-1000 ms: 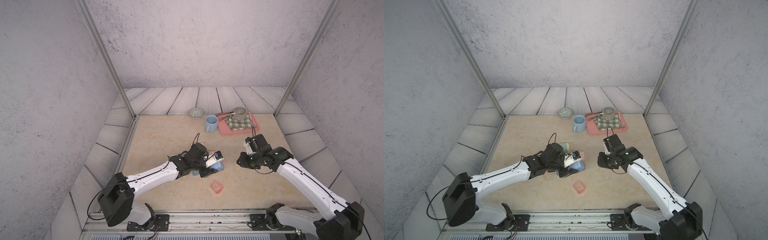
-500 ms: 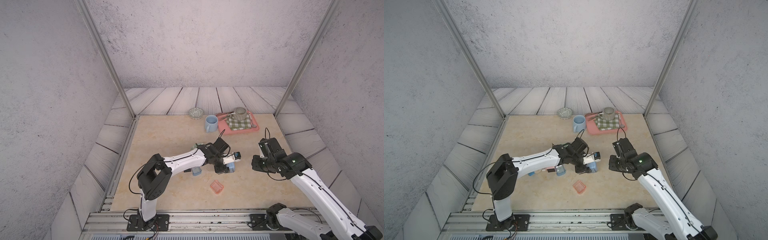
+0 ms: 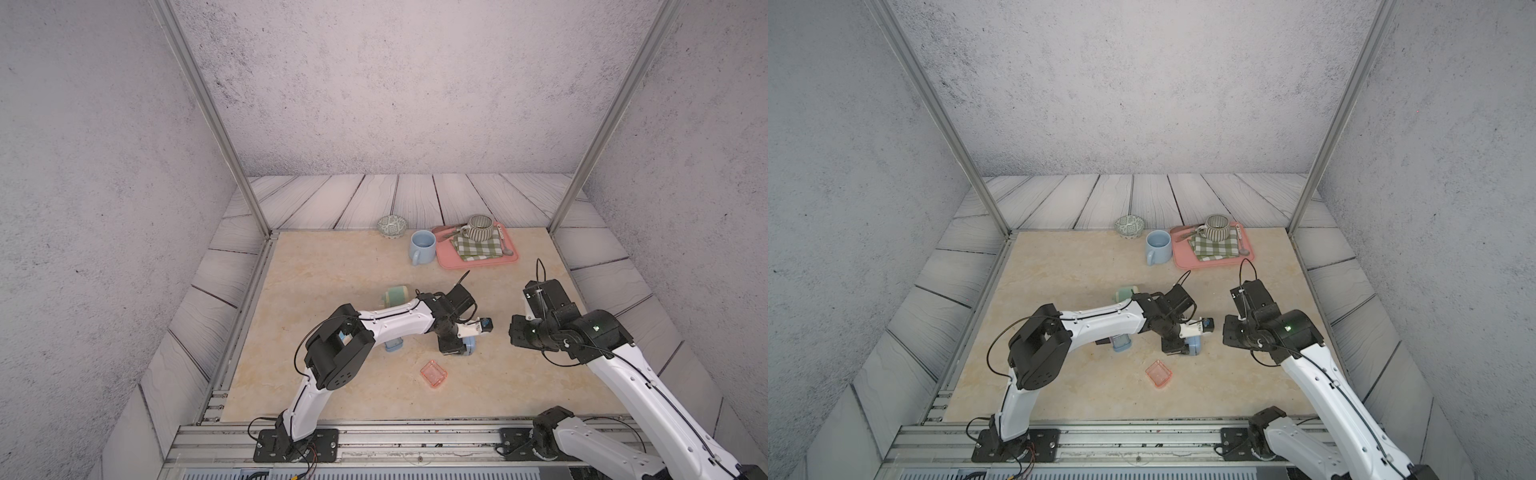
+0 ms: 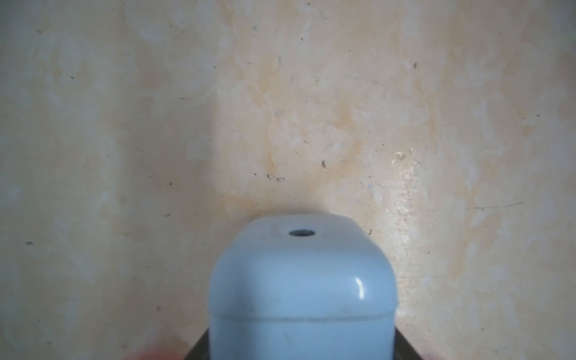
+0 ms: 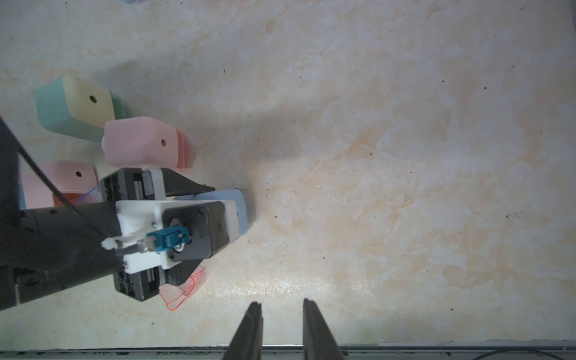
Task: Put the tray back into the pencil sharpener
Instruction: Place the pencil sharpener at the center of the board.
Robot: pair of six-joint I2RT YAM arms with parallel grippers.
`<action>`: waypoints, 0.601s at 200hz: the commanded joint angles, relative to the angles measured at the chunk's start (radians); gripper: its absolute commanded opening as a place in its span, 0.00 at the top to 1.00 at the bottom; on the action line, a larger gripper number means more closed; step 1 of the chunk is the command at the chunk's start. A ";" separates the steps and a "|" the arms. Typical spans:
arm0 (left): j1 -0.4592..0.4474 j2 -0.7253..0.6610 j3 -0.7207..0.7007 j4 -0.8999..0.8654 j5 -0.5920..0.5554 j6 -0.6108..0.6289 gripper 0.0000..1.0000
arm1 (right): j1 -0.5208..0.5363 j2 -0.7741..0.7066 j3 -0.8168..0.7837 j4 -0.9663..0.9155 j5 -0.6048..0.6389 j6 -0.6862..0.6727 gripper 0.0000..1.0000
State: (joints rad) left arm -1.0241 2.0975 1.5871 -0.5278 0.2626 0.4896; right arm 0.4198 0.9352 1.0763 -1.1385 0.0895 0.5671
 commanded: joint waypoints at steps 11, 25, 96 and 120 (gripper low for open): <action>-0.011 0.020 0.035 -0.024 -0.022 0.006 0.53 | -0.006 -0.026 0.004 -0.030 0.013 -0.007 0.74; -0.014 0.015 0.034 -0.027 -0.025 0.007 0.45 | -0.006 -0.032 0.005 -0.034 0.013 -0.008 0.74; -0.015 -0.110 0.020 -0.037 -0.016 -0.003 0.12 | -0.009 -0.061 -0.006 -0.037 0.013 -0.009 0.73; -0.014 -0.193 -0.017 -0.023 -0.003 -0.017 0.01 | -0.010 -0.065 -0.010 -0.029 0.013 -0.010 0.72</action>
State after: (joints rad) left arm -1.0348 2.0201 1.5936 -0.5522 0.2356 0.4839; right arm 0.4149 0.8833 1.0756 -1.1557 0.0895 0.5671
